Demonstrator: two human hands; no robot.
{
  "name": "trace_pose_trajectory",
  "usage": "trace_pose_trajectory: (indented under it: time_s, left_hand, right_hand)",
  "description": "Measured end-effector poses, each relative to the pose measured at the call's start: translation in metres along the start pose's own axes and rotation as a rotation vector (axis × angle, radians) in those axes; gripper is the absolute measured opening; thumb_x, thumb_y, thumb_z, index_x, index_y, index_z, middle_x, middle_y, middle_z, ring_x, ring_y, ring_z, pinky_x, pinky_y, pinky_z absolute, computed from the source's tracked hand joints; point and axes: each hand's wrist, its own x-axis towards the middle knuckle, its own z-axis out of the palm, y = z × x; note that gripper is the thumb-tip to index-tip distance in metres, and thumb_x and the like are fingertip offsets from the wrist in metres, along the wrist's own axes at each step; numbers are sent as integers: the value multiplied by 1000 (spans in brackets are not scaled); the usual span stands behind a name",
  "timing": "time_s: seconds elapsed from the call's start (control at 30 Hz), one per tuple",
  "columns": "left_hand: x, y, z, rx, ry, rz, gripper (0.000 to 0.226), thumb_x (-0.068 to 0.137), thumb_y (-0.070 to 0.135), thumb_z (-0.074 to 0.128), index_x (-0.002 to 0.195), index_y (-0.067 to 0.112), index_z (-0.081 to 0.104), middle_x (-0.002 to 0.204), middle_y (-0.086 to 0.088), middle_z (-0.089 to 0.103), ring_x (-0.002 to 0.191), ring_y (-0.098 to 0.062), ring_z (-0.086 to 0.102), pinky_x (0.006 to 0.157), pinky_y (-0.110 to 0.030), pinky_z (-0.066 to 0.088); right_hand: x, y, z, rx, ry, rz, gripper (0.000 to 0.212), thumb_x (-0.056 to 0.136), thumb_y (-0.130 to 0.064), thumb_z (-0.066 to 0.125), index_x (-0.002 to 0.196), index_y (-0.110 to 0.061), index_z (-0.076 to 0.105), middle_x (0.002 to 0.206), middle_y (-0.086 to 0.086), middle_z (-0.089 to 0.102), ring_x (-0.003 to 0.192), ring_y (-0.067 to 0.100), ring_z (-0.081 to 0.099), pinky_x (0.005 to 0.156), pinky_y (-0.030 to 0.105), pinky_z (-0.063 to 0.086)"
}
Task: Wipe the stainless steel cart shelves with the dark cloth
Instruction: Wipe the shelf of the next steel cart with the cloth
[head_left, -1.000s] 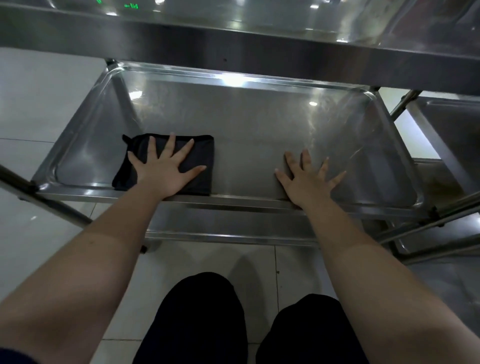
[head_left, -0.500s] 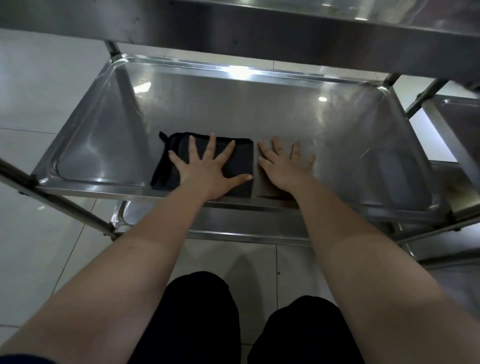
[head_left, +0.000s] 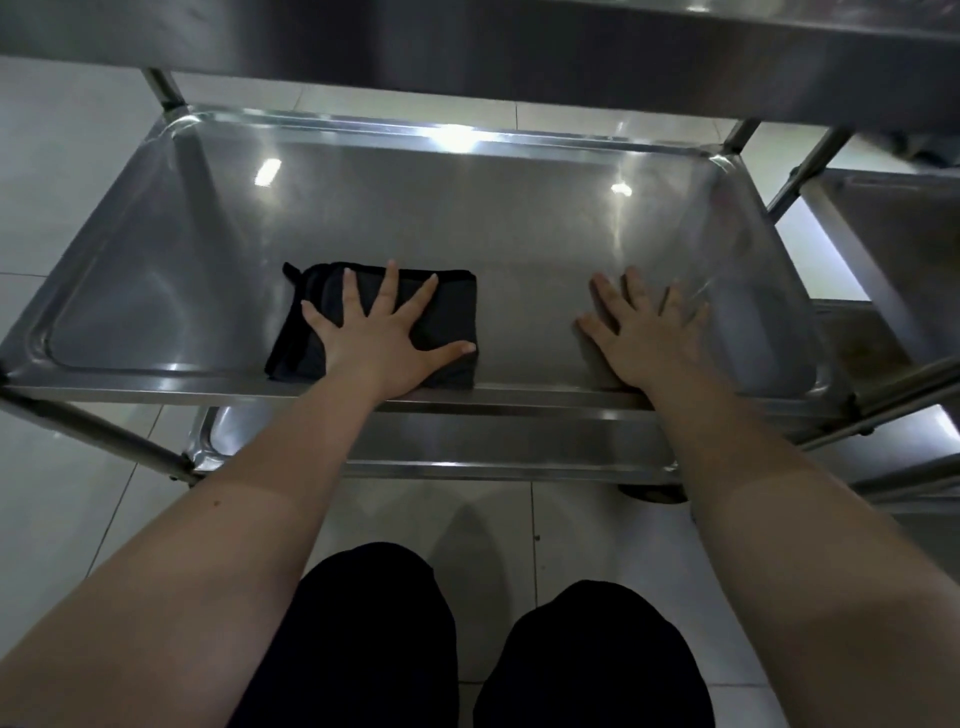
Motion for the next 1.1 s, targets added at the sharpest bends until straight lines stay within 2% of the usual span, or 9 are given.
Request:
trace_pose_trajectory:
  time_s: [0.13, 0.27, 0.37, 0.53, 0.67, 0.8, 0.87, 0.93, 1.1]
  left_hand:
    - [-2, 69, 9, -4, 4, 60, 101, 65, 100, 16, 150, 53, -12, 163, 7, -21, 145, -44, -24, 102, -80, -8]
    - [-2, 121, 16, -28, -11, 126, 101, 65, 100, 21, 149, 55, -10, 163, 7, -21, 145, -40, -26, 101, -79, -13]
    - [0, 84, 14, 26, 42, 128, 99, 64, 101, 17, 149, 57, -7, 164, 11, -15, 147, -36, -22, 104, -77, -10]
    - [6, -29, -4, 34, 29, -56, 99, 60, 101, 11, 147, 60, -10, 164, 12, -15, 149, -35, -19, 109, -75, -5]
    - [6, -42, -6, 32, 22, -63, 98, 60, 102, 10, 146, 60, -11, 163, 12, -17, 148, -38, -19, 109, -75, -5]
    - [7, -36, -4, 3, 39, -40, 95, 64, 100, 12, 146, 60, -13, 163, 11, -20, 147, -37, -21, 109, -75, -6]
    - [4, -38, -4, -10, 38, -41, 92, 68, 98, 17, 147, 60, -11, 163, 11, -20, 148, -35, -22, 109, -74, -8]
    - [0, -44, -2, -12, 57, -28, 89, 71, 95, 21, 147, 60, -8, 163, 11, -18, 148, -33, -21, 109, -72, -11]
    - [-12, -126, -14, -30, 41, -121, 96, 63, 99, 15, 147, 60, -8, 164, 14, -14, 150, -30, -16, 113, -69, -8]
  right_hand:
    - [0, -2, 3, 3, 20, -7, 67, 91, -76, 11, 151, -53, -4, 165, -12, -9, 148, 44, -9, 112, 71, -6]
    - [0, 6, 3, 29, 21, -15, 66, 91, -75, 13, 151, -54, -6, 164, -14, -12, 149, 41, -10, 112, 70, -7]
    - [-1, 10, 2, 57, -10, -13, 70, 88, -80, 15, 150, -55, -5, 163, -16, -13, 149, 38, -12, 113, 69, -7]
    - [-4, 5, 1, 39, -3, -22, 72, 86, -82, 14, 151, -54, -2, 164, -15, -10, 149, 39, -11, 112, 70, -8]
    - [-9, -13, -6, 86, 44, 14, 71, 89, -78, 19, 153, -48, 10, 165, -13, -1, 149, 41, -7, 110, 73, -2]
    - [-13, -118, -22, 258, 191, -283, 62, 99, -62, 21, 156, -39, 10, 166, -9, 2, 152, 29, -8, 118, 60, -4]
    - [-16, -171, -23, 369, 158, -377, 58, 102, -56, 19, 156, -38, 11, 166, -7, 5, 152, 26, -5, 119, 54, -3]
    - [-15, -193, -11, 416, 84, -382, 57, 103, -56, 18, 156, -39, 8, 166, -6, 6, 152, 27, -4, 120, 51, -1]
    - [-16, -191, 8, 127, 30, -465, 63, 98, -65, 19, 155, -45, 0, 166, -7, 0, 151, 34, -5, 119, 55, -6]
